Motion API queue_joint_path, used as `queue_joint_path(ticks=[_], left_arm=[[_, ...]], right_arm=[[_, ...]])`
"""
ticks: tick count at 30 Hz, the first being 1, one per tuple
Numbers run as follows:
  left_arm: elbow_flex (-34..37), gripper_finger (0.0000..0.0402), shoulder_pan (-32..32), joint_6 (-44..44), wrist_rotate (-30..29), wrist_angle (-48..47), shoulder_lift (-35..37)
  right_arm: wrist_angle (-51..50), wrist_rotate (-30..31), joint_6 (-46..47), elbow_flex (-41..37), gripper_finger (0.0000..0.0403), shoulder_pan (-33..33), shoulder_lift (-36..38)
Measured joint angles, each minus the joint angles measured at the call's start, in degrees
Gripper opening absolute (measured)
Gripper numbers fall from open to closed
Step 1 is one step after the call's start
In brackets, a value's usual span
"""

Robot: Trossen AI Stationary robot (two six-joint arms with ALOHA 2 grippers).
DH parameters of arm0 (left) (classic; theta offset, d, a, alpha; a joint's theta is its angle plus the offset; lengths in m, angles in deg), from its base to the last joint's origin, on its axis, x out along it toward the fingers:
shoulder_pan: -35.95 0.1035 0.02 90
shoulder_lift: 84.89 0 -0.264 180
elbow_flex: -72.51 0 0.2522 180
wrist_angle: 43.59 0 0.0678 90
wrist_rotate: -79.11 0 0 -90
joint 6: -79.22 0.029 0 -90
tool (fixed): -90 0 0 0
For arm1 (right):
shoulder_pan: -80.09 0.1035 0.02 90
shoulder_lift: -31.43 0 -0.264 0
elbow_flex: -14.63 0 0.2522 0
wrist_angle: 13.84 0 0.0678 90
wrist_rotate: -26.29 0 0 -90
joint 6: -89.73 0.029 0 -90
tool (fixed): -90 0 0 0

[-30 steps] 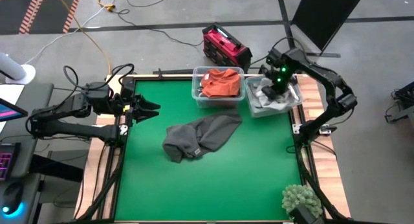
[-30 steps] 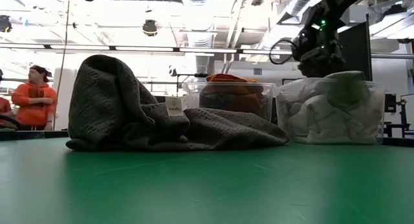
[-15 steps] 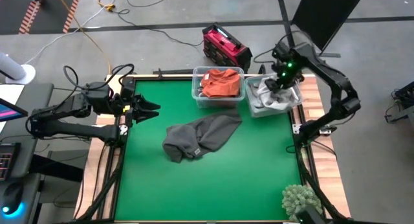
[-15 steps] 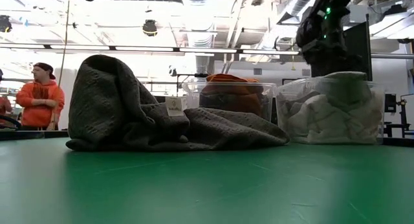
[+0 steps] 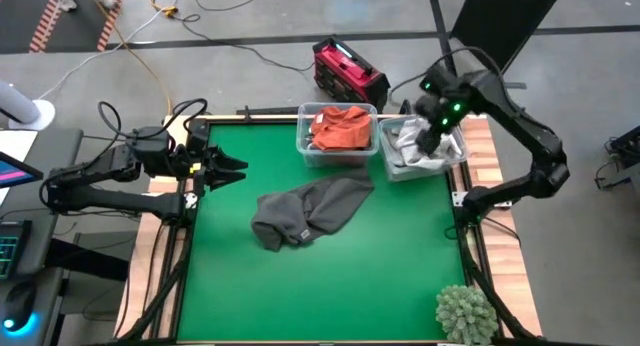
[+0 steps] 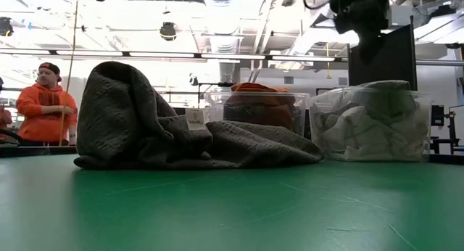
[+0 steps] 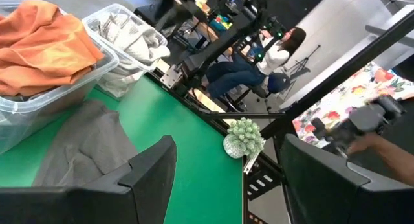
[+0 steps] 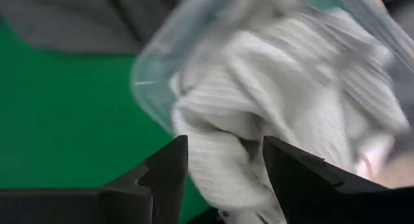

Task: Sort towels by color in basket
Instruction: Put the light gray towel into the right transparent bin

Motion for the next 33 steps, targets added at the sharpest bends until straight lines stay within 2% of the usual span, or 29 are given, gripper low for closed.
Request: queue_joint_path(ticks=[4,9,18,22,26,31,33], left_arm=[[0.0,0.0265,0.0,0.0,0.0,0.0,0.0],[0.0,0.0265,0.0,0.0,0.0,0.0,0.0],[0.0,0.0265,0.0,0.0,0.0,0.0,0.0],[0.0,0.0265,0.0,-0.1,0.1,0.0,0.0],[0.0,0.0265,0.0,-0.1,0.1,0.0,0.0],[0.0,0.0265,0.0,-0.2,0.1,0.0,0.0],[0.0,0.0265,0.0,-0.2,0.1,0.0,0.0]], right_arm=[[-0.2,0.4,-3.8,-1.7,0.0240,7.9,0.1],[-1.9,8.7,-6.3,-6.6,0.0225,12.8,0.1],[-1.9,5.3,-5.1,-14.0,0.0138,9.8,0.1],[-1.4,4.0,-4.2,-16.6,0.0112,7.8,0.1],[-1.1,3.7,-4.4,-17.4,0.0092,6.5,0.2],[0.0,3.5,-4.5,-17.4,0.0017,5.2,0.2],[0.0,3.3,-4.2,-17.4,0.0017,4.9,0.2]])
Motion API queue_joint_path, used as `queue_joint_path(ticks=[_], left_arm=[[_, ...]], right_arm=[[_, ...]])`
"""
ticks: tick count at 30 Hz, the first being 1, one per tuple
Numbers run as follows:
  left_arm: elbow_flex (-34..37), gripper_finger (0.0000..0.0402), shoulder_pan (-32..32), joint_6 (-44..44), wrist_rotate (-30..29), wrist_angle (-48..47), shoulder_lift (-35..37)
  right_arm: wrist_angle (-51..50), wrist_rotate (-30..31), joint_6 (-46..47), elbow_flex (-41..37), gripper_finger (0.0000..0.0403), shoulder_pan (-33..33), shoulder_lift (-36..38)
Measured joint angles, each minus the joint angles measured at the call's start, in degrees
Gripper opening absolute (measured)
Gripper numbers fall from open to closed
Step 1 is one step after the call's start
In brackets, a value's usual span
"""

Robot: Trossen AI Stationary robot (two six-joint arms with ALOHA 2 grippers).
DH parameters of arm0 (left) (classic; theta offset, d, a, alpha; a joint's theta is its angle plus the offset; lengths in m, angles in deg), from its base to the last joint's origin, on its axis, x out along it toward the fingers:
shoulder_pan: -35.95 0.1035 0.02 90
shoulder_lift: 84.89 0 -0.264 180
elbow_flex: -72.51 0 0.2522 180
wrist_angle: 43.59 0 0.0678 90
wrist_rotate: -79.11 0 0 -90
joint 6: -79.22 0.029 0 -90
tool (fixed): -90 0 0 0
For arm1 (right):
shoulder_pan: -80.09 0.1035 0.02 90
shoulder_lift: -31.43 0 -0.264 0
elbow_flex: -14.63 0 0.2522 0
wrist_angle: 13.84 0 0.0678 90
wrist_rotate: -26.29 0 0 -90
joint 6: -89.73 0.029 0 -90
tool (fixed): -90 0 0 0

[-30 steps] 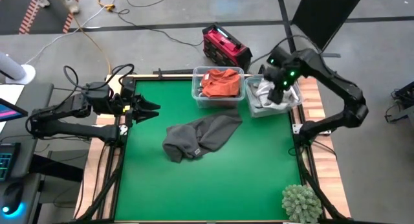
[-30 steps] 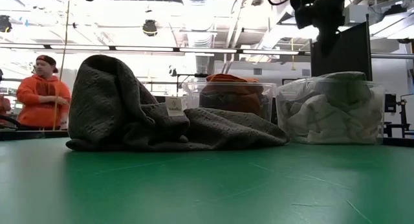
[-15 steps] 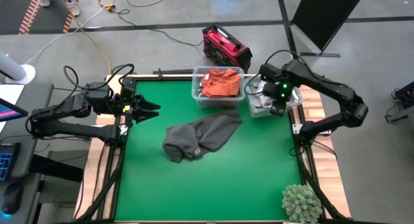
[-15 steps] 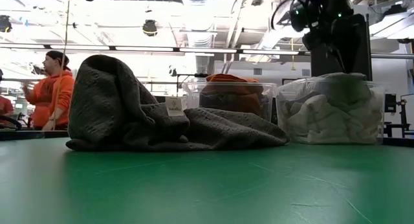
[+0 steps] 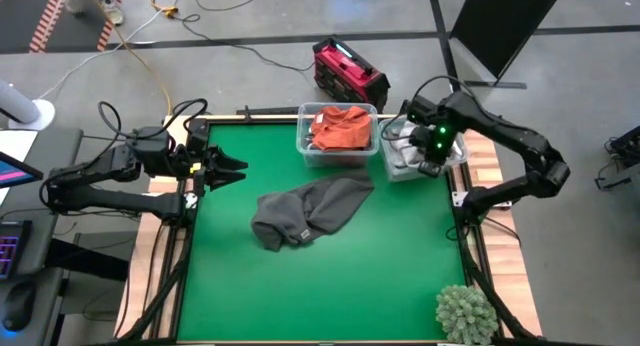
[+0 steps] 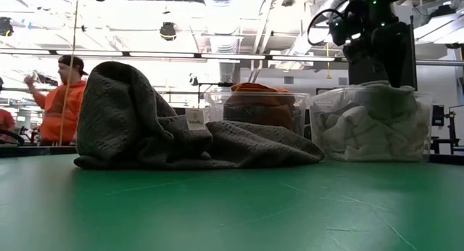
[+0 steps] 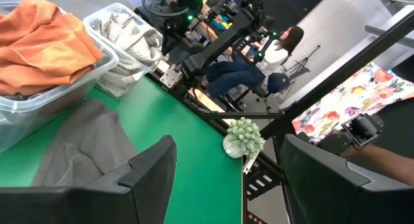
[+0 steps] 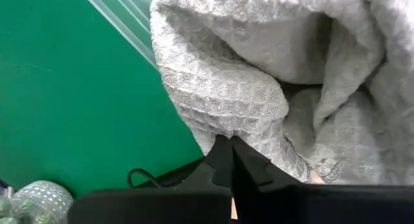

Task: Sort towels by color in basket
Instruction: Put the light gray towel into the right transparent bin

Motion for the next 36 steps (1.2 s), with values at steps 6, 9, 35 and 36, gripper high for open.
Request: queue_joint_path(ticks=[6,9,35,36], left_arm=[[0.0,0.0265,0.0,0.0,0.0,0.0,0.0],[0.0,0.0265,0.0,0.0,0.0,0.0,0.0],[0.0,0.0265,0.0,-1.2,0.0,0.0,0.0],[0.0,0.0265,0.0,-1.1,0.0,0.0,0.0]], right_arm=[[0.0,-1.5,2.4,0.8,0.0014,-1.3,-0.1],[0.5,-1.6,4.5,2.7,0.0013,-2.3,-0.1],[20.9,-0.6,13.0,-5.6,0.0015,-6.7,-13.2],[20.9,-1.1,12.9,-5.6,0.0015,-7.0,-14.0]])
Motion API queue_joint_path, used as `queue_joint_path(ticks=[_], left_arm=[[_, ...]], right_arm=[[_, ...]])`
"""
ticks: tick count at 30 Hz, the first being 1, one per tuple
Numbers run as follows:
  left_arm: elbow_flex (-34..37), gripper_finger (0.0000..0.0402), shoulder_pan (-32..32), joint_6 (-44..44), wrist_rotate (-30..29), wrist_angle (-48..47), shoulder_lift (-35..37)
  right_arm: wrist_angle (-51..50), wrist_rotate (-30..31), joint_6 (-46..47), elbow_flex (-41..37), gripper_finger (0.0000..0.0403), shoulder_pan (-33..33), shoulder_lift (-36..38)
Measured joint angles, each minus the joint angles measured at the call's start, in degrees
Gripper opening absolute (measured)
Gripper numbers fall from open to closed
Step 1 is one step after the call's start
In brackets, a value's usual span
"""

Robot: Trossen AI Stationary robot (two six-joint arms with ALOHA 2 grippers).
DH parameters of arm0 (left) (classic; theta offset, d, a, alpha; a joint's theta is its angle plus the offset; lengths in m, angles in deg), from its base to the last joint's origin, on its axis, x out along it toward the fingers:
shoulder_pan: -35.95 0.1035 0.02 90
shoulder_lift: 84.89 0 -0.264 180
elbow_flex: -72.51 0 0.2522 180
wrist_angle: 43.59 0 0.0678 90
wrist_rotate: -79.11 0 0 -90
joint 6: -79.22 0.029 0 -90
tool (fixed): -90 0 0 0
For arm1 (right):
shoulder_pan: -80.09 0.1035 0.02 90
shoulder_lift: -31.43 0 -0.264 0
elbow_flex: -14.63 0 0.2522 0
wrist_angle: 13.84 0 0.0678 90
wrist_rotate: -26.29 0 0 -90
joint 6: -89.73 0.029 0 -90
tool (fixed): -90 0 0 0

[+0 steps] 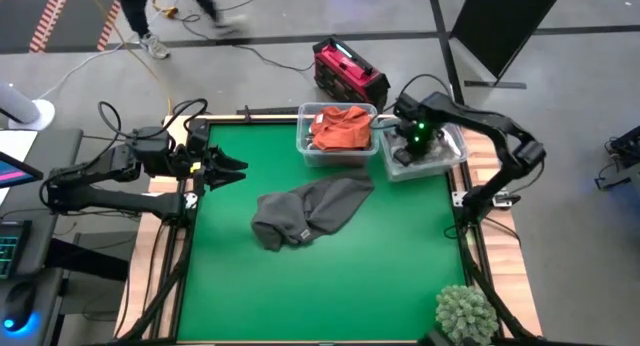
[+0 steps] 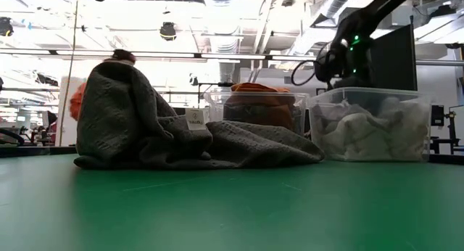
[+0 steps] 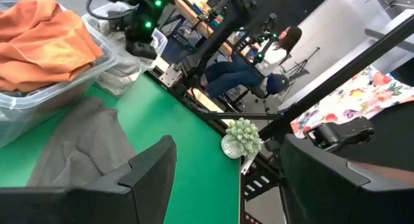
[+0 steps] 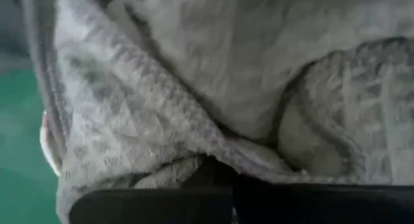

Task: Sort towels by color in basket
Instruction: Put the light gray towel into the right transparent bin, then put the gray towel into the left transparent bin

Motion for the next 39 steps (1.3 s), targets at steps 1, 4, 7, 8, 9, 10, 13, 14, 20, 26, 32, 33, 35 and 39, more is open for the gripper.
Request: queue_joint_path(ticks=[1,4,7,8,9,10,13,14,20,26,32,33,35,39], left_arm=[[0.0,0.0265,0.0,0.2,0.0,0.0,0.0],[0.0,0.0265,0.0,0.3,0.0,0.0,0.0],[0.0,0.0265,0.0,0.4,0.0,0.0,0.0],[0.0,0.0265,0.0,0.4,0.0,0.0,0.0],[0.0,0.0265,0.0,0.4,0.0,0.0,0.0],[0.0,0.0265,0.0,0.4,0.1,0.0,0.0],[0.0,0.0265,0.0,0.7,1.1,0.0,0.0],[0.0,0.0265,0.0,1.0,1.2,0.0,0.0],[0.0,0.0265,0.0,2.4,1.6,0.0,0.0],[0.0,0.0265,0.0,3.7,1.6,0.0,0.0],[0.0,0.0265,0.0,4.3,1.6,0.0,0.0],[0.0,0.0265,0.0,4.7,1.6,0.0,0.0],[0.0,0.0265,0.0,4.9,1.6,-0.1,0.0],[0.0,0.0265,0.0,4.9,1.9,-1.1,0.0]], right_arm=[[0.0,-0.6,0.0,0.0,0.0015,-0.4,-0.6],[-0.4,-3.4,0.5,0.0,0.0020,-1.7,-1.1],[-2.1,-4.8,2.2,0.2,0.0037,-2.8,0.1],[-2.9,-5.0,2.4,0.5,0.0044,-3.1,0.8],[-3.8,-5.0,2.6,0.8,0.0052,-3.4,1.5],[-4.9,-5.0,2.6,1.4,0.0060,-3.7,2.3],[-7.7,-5.0,2.6,3.3,0.0086,-4.2,5.1],[-8.6,-5.0,2.5,4.0,0.0096,-4.3,6.0],[-11.1,-4.8,3.2,8.0,0.0166,-4.6,12.0],[-10.4,-3.8,6.1,11.3,0.0235,-4.6,16.5],[-1.3,-12.1,7.1,11.9,0.0251,5.9,20.5],[1.5,-11.8,8.0,11.5,0.0249,9.5,20.7],[7.7,-8.8,10.6,10.5,0.0246,17.6,20.6],[22.4,-1.7,13.0,10.0,0.0241,33.0,17.6]])
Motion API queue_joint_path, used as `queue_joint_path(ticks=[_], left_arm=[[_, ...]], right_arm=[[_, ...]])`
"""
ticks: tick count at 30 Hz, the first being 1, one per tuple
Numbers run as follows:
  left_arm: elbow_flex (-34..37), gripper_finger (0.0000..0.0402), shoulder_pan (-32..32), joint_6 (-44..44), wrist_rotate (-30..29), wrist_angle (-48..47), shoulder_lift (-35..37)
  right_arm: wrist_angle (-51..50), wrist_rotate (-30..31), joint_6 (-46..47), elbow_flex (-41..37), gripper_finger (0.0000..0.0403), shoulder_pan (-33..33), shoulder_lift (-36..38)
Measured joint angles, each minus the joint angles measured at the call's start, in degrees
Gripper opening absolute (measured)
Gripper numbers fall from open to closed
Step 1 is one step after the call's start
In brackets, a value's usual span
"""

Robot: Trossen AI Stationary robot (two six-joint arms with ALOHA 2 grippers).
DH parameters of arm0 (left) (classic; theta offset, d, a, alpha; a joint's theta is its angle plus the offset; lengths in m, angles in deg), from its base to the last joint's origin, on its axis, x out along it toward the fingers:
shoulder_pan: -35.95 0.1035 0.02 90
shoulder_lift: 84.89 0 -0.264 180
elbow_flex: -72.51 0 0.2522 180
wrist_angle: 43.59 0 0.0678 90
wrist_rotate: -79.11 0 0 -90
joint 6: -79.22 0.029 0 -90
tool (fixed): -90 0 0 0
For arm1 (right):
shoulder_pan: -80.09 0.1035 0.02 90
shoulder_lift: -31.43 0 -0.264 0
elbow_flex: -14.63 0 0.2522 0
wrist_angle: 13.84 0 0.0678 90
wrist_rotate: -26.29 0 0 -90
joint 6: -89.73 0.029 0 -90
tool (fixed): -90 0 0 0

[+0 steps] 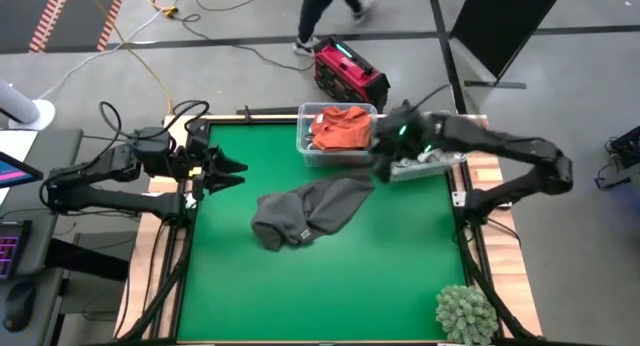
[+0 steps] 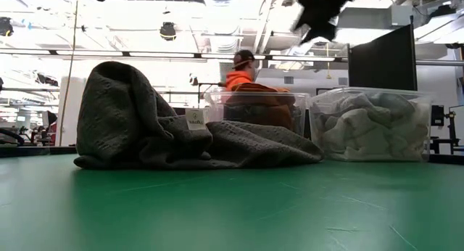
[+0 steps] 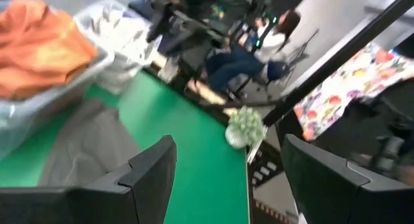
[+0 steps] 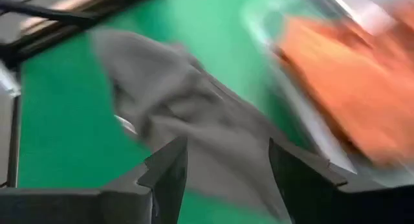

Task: Sort towels by color in basket
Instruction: Put the gray towel into the left transparent bin

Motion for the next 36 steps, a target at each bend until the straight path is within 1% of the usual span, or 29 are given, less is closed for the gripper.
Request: queue_joint_path(ticks=[3,5,9,14,20,28,33,36], left_arm=[[0.0,0.0265,0.0,0.0,0.8,-3.5,0.0],[0.0,0.0265,0.0,0.0,1.0,-5.9,0.0],[0.0,0.0265,0.0,0.0,1.2,-7.8,0.0],[0.0,0.0265,0.0,0.6,1.2,-7.6,1.3],[0.0,0.0265,0.0,0.6,1.3,-7.5,4.3],[0.0,0.0265,0.0,-1.4,2.0,-7.8,6.7],[0.0,0.0265,0.0,-2.9,3.4,-7.8,6.7],[0.0,0.0265,0.0,-3.0,3.6,-7.9,6.8]], right_arm=[[10.5,4.8,-0.9,0.0,0.0240,8.8,-4.3],[15.5,6.8,-0.7,0.0,0.0240,12.4,-7.4],[21.1,7.1,2.7,0.0,0.0240,16.0,-14.1],[22.2,5.7,2.3,1.3,0.0240,18.8,-23.0],[22.3,5.6,-0.5,7.5,0.0240,20.0,-32.5],[22.4,5.7,-3.2,16.4,0.0241,18.1,-43.4],[21.4,5.7,-3.5,18.3,0.0239,17.2,-49.6],[20.8,5.6,-3.7,19.0,0.0222,17.4,-51.5]])
